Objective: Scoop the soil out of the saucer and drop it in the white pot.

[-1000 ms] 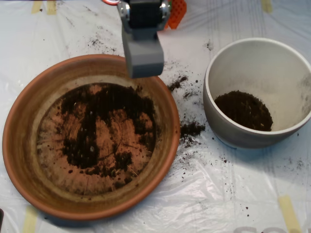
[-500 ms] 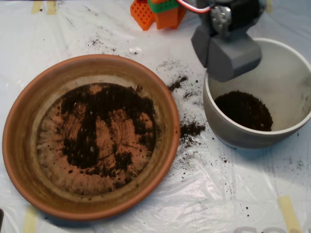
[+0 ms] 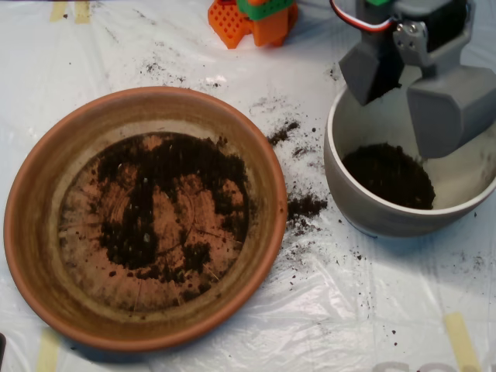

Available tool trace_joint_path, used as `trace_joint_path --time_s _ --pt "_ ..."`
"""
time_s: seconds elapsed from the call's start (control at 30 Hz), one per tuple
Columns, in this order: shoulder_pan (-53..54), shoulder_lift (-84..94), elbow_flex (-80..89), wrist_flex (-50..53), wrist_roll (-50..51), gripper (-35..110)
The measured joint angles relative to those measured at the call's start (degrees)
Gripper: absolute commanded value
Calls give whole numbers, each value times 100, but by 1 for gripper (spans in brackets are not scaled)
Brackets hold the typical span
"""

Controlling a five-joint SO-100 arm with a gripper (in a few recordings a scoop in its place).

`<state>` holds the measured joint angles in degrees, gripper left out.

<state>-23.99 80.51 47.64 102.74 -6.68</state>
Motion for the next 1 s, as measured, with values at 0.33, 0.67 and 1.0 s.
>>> trace_joint_path --time_s 0.33,0.67,1.0 --pt "369 299 70 0 220 31" --pt "2232 1301 659 -88 343 32" --pt "4192 1749 4245 -2153 -519 36"
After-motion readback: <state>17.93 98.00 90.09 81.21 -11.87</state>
